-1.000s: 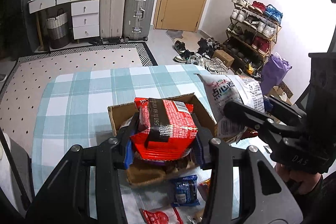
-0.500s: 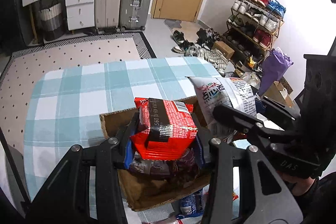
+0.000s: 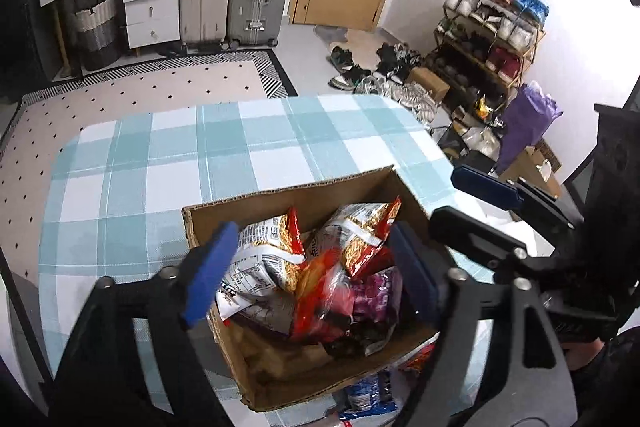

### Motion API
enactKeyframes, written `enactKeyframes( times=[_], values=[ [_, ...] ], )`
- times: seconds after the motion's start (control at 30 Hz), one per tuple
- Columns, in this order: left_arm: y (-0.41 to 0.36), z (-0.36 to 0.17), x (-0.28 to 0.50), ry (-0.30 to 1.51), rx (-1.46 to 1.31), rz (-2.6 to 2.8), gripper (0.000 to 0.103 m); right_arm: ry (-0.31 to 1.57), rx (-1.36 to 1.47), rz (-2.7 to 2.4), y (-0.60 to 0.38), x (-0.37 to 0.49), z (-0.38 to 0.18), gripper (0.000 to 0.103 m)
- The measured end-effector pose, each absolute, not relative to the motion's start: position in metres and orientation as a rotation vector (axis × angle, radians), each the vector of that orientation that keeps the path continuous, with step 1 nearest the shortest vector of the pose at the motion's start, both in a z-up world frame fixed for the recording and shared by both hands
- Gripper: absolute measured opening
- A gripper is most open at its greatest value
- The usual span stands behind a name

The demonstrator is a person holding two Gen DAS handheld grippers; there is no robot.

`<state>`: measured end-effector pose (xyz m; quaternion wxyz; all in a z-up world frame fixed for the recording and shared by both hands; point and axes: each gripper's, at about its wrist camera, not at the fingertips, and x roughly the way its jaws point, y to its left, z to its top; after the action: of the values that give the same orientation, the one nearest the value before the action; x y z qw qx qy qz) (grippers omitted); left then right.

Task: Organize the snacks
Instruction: 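Open both grippers to drop the bags into the cardboard box, then withdraw both tools from the box back toward the remaining snacks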

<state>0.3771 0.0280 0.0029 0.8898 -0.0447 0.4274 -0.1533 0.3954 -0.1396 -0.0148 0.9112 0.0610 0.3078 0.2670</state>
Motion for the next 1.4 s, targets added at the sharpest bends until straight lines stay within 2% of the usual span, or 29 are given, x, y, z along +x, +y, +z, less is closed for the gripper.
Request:
enactKeyframes(
  times=[0.3,0.37,0.6,0.7,1.07,1.2,1.4],
  values=[
    [0.026,0.022,0.352,0.861,-0.075,-0.304,0.08,0.577,0.136,0.551,-0.152,0.37,0.01,0.068],
    [0.026,0.029,0.344,0.846,-0.071,-0.292,0.08,0.568,0.129,0.548,-0.152,0.363,0.015,0.072],
    [0.028,0.051,0.31,0.785,-0.042,-0.247,0.083,0.527,0.118,0.552,-0.154,0.332,0.034,0.073],
    [0.029,0.06,0.295,0.766,-0.036,-0.234,0.084,0.509,0.105,0.546,-0.154,0.316,0.041,0.077],
    [0.035,0.077,0.235,0.723,-0.037,-0.193,0.089,0.472,0.094,0.543,-0.157,0.259,0.054,0.082],
    [0.038,0.08,0.214,0.702,-0.04,-0.173,0.102,0.459,0.095,0.541,-0.16,0.237,0.058,0.082],
    [0.042,0.087,0.178,0.656,-0.044,-0.155,0.102,0.446,0.104,0.537,-0.163,0.203,0.058,0.083]
  ],
)
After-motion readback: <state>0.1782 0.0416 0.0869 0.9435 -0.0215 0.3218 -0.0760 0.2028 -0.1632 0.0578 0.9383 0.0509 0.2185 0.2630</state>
